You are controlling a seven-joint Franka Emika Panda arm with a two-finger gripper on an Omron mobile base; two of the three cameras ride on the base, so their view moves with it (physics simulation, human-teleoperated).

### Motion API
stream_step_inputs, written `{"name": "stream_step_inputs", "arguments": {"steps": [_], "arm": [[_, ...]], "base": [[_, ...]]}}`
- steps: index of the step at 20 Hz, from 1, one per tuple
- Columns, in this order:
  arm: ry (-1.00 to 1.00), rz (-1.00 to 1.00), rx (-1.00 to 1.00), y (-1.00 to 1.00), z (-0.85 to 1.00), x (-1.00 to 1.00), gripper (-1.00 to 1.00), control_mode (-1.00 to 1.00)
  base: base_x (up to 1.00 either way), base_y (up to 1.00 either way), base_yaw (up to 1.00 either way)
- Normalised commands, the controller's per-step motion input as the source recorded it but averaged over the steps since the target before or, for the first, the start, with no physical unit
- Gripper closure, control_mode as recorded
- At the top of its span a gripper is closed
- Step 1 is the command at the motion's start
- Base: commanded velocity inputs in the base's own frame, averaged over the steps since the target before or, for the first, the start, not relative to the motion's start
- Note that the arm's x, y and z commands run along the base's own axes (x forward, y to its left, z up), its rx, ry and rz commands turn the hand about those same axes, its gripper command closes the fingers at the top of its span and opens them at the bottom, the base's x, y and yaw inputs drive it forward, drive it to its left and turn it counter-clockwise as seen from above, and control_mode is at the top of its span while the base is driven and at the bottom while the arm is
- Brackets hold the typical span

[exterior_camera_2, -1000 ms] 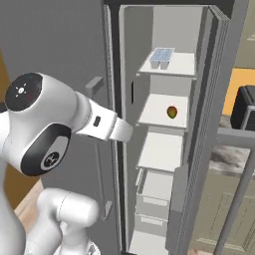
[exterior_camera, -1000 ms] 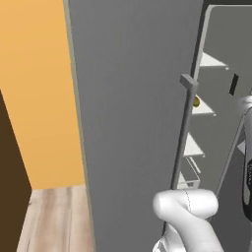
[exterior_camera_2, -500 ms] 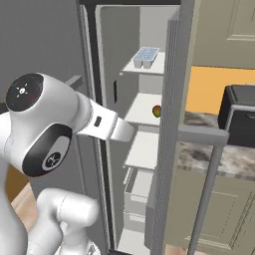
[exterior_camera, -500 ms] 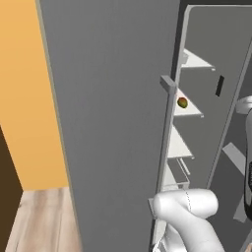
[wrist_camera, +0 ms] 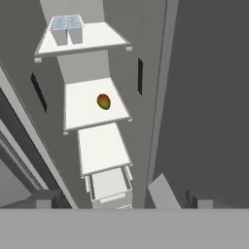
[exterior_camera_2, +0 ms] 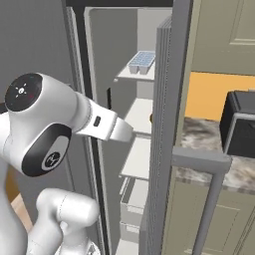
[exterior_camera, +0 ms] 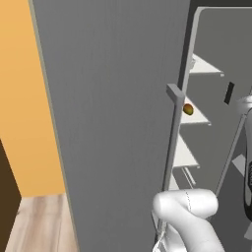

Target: Open the freezer door, pick up the ice cube tray from the freezer, and place it on the dining counter.

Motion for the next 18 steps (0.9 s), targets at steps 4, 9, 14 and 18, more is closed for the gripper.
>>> {"name": "stream_step_inputs", "arguments": {"steps": [4, 9, 14, 18], "arm": [[0.00, 0.00, 0.00, 0.00, 0.00, 0.00, -1.00, 1.00], [0.00, 0.00, 0.00, 0.00, 0.00, 0.00, -1.00, -1.00], [0.00, 0.00, 0.00, 0.16, 0.06, 0.01, -1.00, -1.00], [-0.02, 0.00, 0.01, 0.25, 0.39, 0.23, -1.00, -1.00]], "base": [[0.22, 0.00, 0.03], [0.00, 0.00, 0.01], [0.00, 0.00, 0.00], [0.00, 0.00, 0.00]]}}
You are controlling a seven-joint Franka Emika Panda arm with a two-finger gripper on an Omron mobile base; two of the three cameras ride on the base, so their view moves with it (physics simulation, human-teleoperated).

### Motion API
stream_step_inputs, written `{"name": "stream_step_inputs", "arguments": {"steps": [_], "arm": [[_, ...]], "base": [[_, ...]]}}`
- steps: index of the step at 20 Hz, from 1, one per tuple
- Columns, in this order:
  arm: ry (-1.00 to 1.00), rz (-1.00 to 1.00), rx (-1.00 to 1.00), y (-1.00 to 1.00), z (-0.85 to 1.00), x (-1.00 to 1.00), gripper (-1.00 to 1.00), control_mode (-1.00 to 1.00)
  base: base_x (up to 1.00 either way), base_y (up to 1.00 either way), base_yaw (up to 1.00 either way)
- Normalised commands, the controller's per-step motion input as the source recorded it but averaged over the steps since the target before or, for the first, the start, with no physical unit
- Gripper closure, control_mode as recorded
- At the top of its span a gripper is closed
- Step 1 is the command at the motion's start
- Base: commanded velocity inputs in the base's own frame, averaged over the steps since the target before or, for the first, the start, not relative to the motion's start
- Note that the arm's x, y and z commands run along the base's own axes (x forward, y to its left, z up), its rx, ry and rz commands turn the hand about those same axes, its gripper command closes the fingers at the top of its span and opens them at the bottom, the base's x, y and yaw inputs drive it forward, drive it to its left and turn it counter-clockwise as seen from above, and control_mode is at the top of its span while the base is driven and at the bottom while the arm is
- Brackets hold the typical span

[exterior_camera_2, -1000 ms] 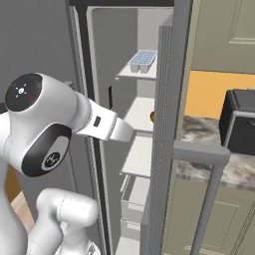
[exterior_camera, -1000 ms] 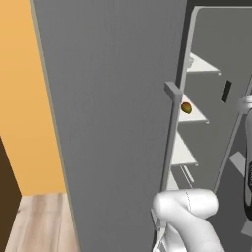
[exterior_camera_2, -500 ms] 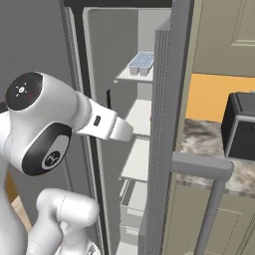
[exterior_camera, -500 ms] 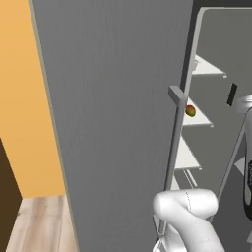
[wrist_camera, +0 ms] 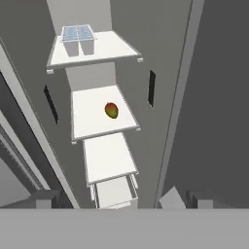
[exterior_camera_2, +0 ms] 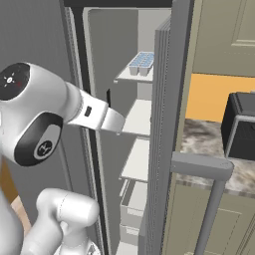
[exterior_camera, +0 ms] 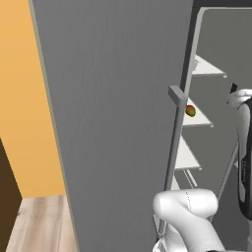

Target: Open the freezer door, pick up the ice cube tray from the freezer, and place it on the dining counter.

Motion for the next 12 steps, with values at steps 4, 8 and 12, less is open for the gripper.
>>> {"name": "stream_step_inputs", "arguments": {"steps": [4, 8, 12], "arm": [[-0.01, 0.00, 0.11, 0.06, 0.59, 0.22, -1.00, -1.00], [0.00, 0.00, 0.24, 0.03, 0.57, 0.11, -1.00, -1.00], [0.00, -0.02, 0.31, 0.07, 0.25, 0.00, -1.00, -1.00]], "base": [[0.00, 0.00, 0.00], [0.00, 0.00, 0.00], [0.00, 0.00, 0.00]]}}
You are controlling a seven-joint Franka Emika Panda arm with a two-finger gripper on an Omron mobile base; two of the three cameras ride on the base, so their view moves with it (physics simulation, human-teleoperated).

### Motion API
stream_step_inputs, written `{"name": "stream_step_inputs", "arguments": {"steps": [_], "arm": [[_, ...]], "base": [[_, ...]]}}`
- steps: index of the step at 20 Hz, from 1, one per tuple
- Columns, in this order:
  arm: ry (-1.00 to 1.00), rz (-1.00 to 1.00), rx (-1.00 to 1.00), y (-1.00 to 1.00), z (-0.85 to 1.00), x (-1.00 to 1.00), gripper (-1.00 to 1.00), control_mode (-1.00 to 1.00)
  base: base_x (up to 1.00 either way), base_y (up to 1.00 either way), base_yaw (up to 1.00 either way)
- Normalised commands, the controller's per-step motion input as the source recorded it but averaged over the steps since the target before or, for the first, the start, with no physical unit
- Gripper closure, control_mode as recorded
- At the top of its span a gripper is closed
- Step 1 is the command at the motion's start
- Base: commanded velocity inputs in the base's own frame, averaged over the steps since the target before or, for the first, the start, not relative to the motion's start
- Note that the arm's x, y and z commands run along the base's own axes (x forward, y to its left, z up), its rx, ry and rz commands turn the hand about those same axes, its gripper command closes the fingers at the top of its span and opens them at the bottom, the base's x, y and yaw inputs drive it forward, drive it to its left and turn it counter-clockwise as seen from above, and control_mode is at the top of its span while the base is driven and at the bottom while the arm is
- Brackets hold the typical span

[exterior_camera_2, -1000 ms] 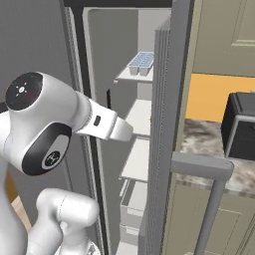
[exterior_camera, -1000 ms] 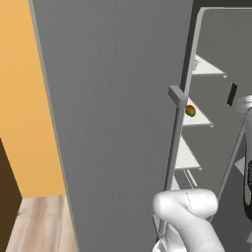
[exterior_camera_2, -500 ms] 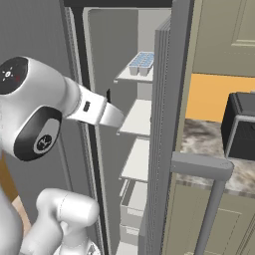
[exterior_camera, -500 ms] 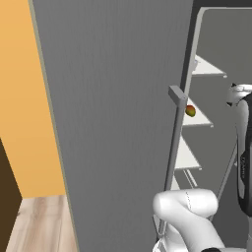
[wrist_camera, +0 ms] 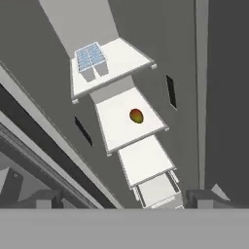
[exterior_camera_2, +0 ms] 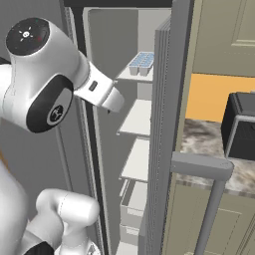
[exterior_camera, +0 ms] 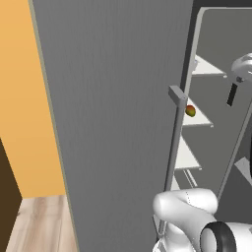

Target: Open the freezer door, pick up the ice cube tray from the freezer, and place it on the dining counter.

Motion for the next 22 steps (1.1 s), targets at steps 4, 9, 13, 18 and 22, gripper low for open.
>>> {"name": "stream_step_inputs", "arguments": {"steps": [4, 9, 13, 18, 22], "arm": [[-0.03, -0.15, 0.26, 0.18, 0.04, 0.00, -1.00, -1.00], [-0.07, -0.24, 0.22, 0.02, 0.00, 0.03, -1.00, -1.00], [-0.12, -0.29, 0.23, 0.00, -0.11, 0.13, -1.00, -1.00], [-0.19, -0.26, 0.25, 0.00, -0.32, 0.20, -1.00, -1.00], [-0.25, -0.04, 0.34, 0.00, -0.44, 0.33, -1.00, -1.00]], "base": [[0.00, 0.00, 0.00], [0.00, 0.00, 0.00], [0.00, 0.00, 0.00], [0.00, 0.00, 0.00], [0.00, 0.00, 0.00]]}}
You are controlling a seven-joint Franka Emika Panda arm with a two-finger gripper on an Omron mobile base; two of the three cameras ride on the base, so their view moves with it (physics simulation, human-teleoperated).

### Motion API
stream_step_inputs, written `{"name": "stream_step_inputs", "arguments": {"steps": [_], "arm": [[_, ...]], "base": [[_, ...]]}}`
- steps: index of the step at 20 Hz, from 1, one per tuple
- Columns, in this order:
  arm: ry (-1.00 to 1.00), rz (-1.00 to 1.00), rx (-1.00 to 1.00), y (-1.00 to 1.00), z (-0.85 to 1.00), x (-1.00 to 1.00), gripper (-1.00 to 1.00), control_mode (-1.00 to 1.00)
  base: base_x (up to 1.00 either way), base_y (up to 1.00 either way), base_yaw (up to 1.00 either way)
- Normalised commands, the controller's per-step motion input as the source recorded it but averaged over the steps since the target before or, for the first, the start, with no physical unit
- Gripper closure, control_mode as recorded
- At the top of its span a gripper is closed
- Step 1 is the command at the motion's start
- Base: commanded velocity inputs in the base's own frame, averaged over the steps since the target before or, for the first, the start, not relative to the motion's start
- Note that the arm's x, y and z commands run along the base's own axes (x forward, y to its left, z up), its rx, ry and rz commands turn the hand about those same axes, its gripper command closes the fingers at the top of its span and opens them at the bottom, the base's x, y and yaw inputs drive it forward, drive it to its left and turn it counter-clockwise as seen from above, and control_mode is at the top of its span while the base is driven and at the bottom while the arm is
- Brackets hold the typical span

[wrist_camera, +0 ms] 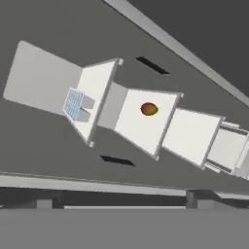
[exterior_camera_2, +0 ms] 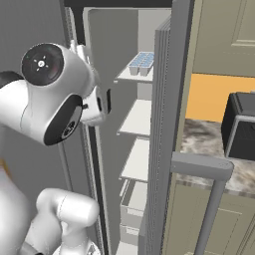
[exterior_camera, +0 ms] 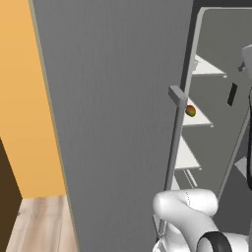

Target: Open the freezer door, pick up the ice cube tray from the freezer, and place it on the dining counter.

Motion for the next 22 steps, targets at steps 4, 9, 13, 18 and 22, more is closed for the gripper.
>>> {"name": "stream_step_inputs", "arguments": {"steps": [4, 9, 13, 18, 22], "arm": [[-0.08, 0.00, 0.36, -0.05, -0.04, 0.48, -1.00, -1.00], [0.02, 0.00, 0.15, 0.00, 0.09, 0.46, -1.00, -1.00], [0.09, 0.00, 0.04, -0.05, 0.20, 0.63, -1.00, -1.00], [0.07, 0.04, 0.05, -0.40, 0.08, 0.51, -1.00, -1.00], [0.03, 0.09, 0.04, -0.46, 0.00, 0.37, -1.00, -1.00]], "base": [[0.00, 0.00, 0.00], [0.00, 0.00, 0.00], [0.00, 0.00, 0.00], [0.00, 0.00, 0.00], [0.00, 0.00, 0.00]]}}
